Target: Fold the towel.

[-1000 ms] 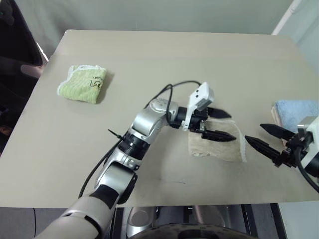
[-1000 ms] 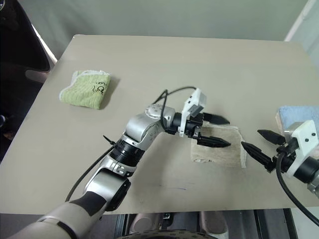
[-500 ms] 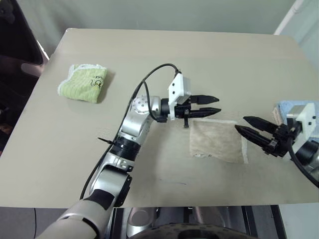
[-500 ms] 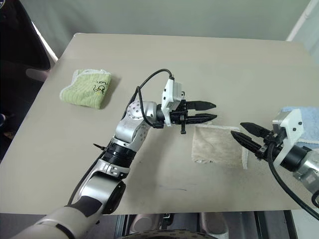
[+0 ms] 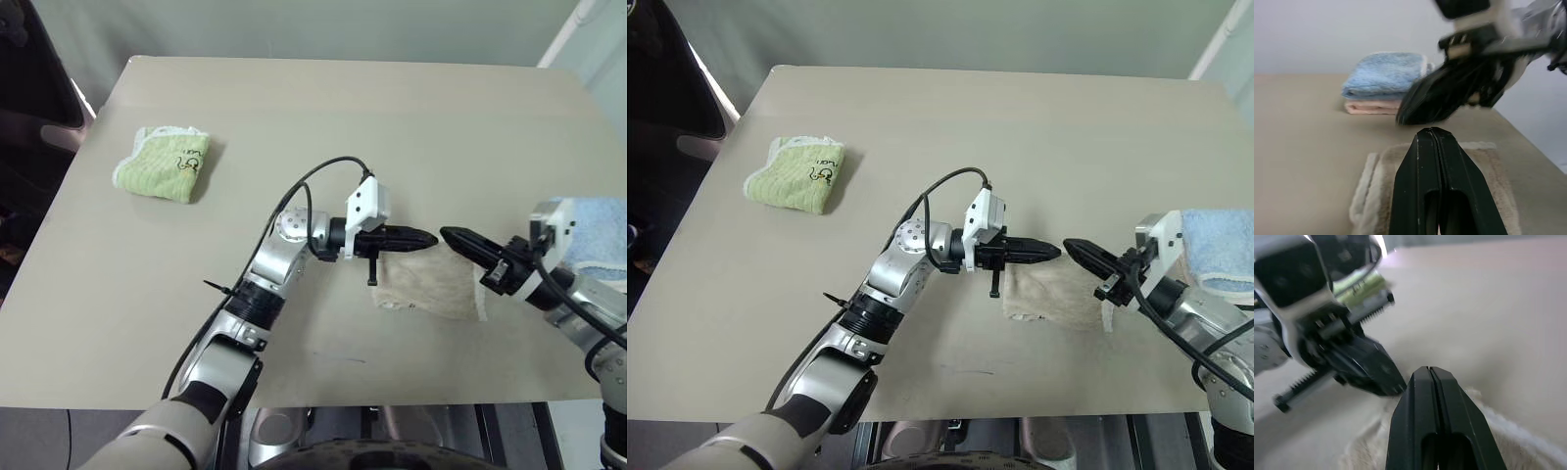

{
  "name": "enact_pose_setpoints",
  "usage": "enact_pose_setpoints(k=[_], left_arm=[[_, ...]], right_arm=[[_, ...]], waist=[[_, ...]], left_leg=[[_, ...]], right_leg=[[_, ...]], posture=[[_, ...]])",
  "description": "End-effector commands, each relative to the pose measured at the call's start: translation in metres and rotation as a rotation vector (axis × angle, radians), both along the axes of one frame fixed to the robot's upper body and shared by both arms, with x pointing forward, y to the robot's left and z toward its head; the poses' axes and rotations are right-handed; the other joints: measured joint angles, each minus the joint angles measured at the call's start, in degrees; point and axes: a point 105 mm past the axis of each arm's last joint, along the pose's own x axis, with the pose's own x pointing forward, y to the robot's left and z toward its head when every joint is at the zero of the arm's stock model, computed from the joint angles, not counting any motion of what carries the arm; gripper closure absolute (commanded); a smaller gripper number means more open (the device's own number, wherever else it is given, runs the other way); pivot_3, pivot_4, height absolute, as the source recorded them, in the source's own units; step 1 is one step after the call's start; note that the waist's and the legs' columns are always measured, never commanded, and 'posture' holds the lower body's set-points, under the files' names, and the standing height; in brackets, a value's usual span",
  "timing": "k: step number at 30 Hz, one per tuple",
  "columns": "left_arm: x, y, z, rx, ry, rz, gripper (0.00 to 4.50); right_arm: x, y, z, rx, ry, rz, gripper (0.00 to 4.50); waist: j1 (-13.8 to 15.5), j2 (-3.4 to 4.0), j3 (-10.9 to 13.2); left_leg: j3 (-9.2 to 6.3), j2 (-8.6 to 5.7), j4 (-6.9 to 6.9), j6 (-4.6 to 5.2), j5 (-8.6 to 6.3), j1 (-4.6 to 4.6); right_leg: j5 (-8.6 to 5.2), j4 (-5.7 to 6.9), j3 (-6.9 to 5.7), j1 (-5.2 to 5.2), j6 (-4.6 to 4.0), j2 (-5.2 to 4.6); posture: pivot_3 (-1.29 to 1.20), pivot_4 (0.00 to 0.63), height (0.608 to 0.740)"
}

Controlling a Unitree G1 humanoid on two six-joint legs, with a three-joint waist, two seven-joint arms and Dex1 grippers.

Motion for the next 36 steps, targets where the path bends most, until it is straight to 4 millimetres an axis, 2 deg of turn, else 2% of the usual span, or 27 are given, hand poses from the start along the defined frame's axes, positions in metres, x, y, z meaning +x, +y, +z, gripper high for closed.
enact_pose_setpoints(k=[1, 4, 8, 12, 18, 24, 26, 28, 29, 31, 34, 36], left_arm=[[-0.007, -0.004, -0.013, 0.040, -0.030, -0.037, 4.50], [-0.010, -0.004, -0.028, 0.079, -0.030, -0.057, 4.50], [-0.014, -0.004, -0.059, 0.164, 0.004, -0.066, 4.50], [-0.012, -0.001, -0.082, 0.230, 0.013, -0.039, 4.50], [-0.014, -0.009, -0.081, 0.203, 0.007, -0.039, 4.50], [-0.015, -0.012, -0.073, 0.171, 0.026, -0.044, 4.50], [-0.012, -0.008, -0.063, 0.150, 0.032, -0.048, 4.50], [-0.006, -0.002, -0.048, 0.120, 0.047, -0.032, 4.50], [-0.003, 0.003, -0.040, 0.114, 0.037, -0.023, 4.32], [0.000, 0.011, -0.027, 0.110, 0.014, -0.013, 3.89], [0.001, 0.026, -0.002, 0.091, 0.006, -0.014, 2.86], [0.006, 0.039, 0.015, 0.074, 0.030, 0.018, 2.18]], right_arm=[[0.009, 0.000, -0.006, 0.009, -0.021, -0.036, 4.46], [0.016, -0.001, -0.020, 0.002, -0.010, -0.077, 4.46], [0.023, -0.003, -0.041, -0.011, 0.017, -0.124, 4.46], [0.024, 0.000, -0.059, -0.036, 0.047, -0.128, 4.46], [0.019, 0.007, -0.091, -0.139, 0.092, -0.094, 4.46], [0.016, 0.010, -0.103, -0.229, 0.091, -0.047, 4.46], [0.019, 0.011, -0.095, -0.203, 0.075, -0.041, 4.46], [0.019, 0.014, -0.076, -0.132, 0.048, -0.019, 4.46], [0.018, 0.014, -0.062, -0.083, 0.026, -0.012, 4.49], [0.015, 0.013, -0.039, -0.025, -0.013, -0.001, 4.50], [0.004, 0.010, -0.012, -0.029, -0.055, 0.041, 4.50], [-0.003, 0.008, 0.000, -0.062, -0.078, 0.059, 4.50]], waist=[[0.0, 0.00, 0.0], [-0.1, 0.02, 0.0], [-0.1, 0.05, 0.0], [-0.1, 0.07, 0.0], [-0.1, 0.10, -0.1], [-0.2, 0.08, -0.1], [-0.2, 0.08, -0.1], [-0.4, 0.09, -0.1], [-0.4, 0.09, -0.1], [-0.5, 0.11, -0.1], [-0.5, 0.13, 0.0], [-0.5, 0.12, 0.0]], left_leg=[[0.00, 0.00, -0.01, 0.01, 0.00, 0.00], [-0.01, 0.00, 0.00, 0.21, -0.11, 0.00], [-0.02, 0.00, 0.01, 0.22, -0.11, 0.00], [-0.01, 0.00, 0.01, 0.23, -0.11, 0.00], [-0.03, 0.00, 0.02, 0.27, -0.08, 0.07], [-0.04, 0.00, 0.02, 0.28, -0.07, 0.40], [-0.04, 0.01, 0.00, 0.27, -0.08, 0.48], [-0.02, 0.01, 0.00, 0.26, -0.08, 0.49], [0.00, 0.01, -0.02, 0.24, -0.07, 0.47], [0.00, 0.01, -0.05, 0.16, -0.04, 0.40], [0.01, 0.02, -0.06, -0.50, 0.33, 0.12], [0.00, 0.02, -0.06, -0.56, 0.36, -0.07]], right_leg=[[0.02, 0.00, 0.00, -0.02, -0.02, 0.00], [0.12, 0.02, 0.00, -0.06, 0.06, 0.00], [0.16, 0.03, -0.01, -0.08, 0.04, 0.00], [0.18, 0.01, -0.01, -0.10, -0.06, -0.01], [0.18, -0.01, -0.02, 0.03, -0.20, 0.00], [0.20, -0.04, -0.01, 0.40, -0.20, 0.00], [0.14, -0.04, -0.01, 0.48, -0.11, 0.00], [0.07, -0.04, -0.01, 0.49, -0.01, 0.01], [0.07, -0.04, -0.01, 0.47, -0.01, 0.01], [0.04, -0.03, -0.01, 0.39, -0.04, 0.05], [0.03, 0.00, 0.00, 0.06, -0.12, 0.11], [0.07, -0.02, 0.01, -0.09, -0.22, 0.10]], posture=[[0.00, 0.150, 0.733], [0.00, 0.150, 0.733], [0.00, 0.150, 0.733], [0.00, 0.150, 0.733], [0.00, 0.150, 0.733], [0.00, 0.150, 0.733], [0.00, 0.150, 0.733], [0.00, 0.150, 0.733], [0.00, 0.150, 0.733], [0.00, 0.150, 0.733], [0.00, 0.150, 0.733], [0.00, 0.150, 0.733]])
